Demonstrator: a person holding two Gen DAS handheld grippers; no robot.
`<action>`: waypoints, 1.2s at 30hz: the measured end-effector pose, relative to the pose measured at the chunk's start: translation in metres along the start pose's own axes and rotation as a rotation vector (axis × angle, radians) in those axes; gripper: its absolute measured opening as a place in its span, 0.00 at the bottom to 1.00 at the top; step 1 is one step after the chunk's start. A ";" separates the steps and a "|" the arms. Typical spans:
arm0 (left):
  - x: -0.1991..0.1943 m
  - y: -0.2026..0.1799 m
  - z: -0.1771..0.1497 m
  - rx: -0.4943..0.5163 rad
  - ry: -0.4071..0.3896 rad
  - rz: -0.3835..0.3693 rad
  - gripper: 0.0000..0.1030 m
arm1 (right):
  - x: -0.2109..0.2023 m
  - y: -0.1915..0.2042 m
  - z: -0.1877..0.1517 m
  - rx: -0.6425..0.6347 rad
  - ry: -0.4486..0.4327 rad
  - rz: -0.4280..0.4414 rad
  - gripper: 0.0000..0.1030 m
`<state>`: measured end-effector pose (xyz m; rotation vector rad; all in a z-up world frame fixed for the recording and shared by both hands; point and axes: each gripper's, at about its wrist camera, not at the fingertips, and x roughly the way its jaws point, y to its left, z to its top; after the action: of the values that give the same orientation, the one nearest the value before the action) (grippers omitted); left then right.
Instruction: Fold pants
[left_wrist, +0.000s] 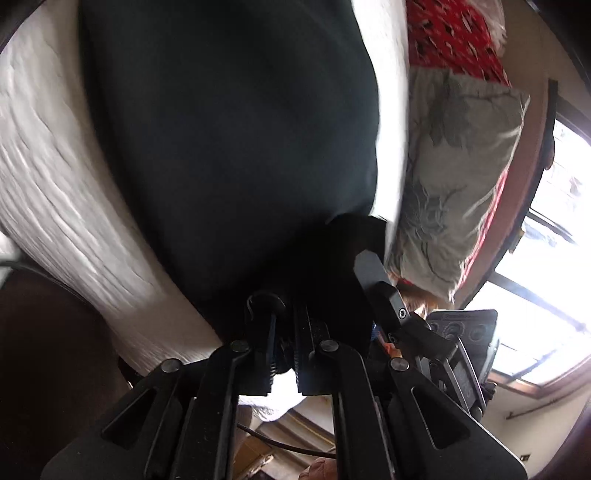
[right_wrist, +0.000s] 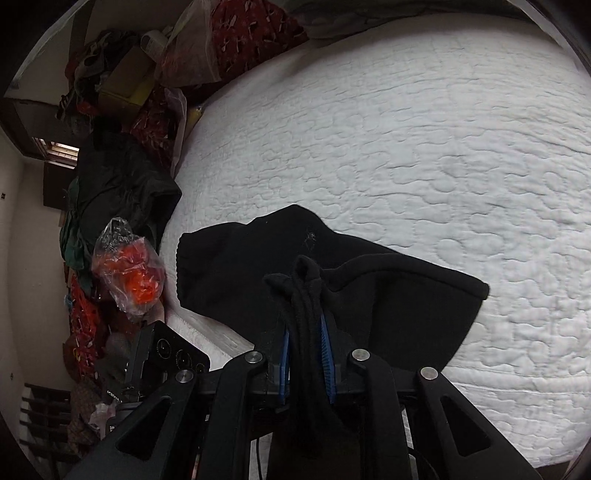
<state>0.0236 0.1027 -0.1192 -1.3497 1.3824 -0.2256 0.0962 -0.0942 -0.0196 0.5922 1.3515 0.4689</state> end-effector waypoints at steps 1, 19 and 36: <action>-0.005 0.003 0.002 -0.001 -0.016 0.014 0.05 | 0.010 0.001 0.001 0.013 0.015 0.007 0.18; -0.038 -0.015 -0.005 0.344 -0.121 0.109 0.50 | -0.046 -0.066 -0.075 0.358 -0.078 0.335 0.63; -0.012 -0.046 -0.035 0.590 -0.216 0.283 0.54 | 0.010 -0.123 -0.117 0.921 -0.169 0.564 0.63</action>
<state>0.0191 0.0781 -0.0651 -0.6621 1.1812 -0.2627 -0.0204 -0.1680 -0.1193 1.7574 1.1797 0.2042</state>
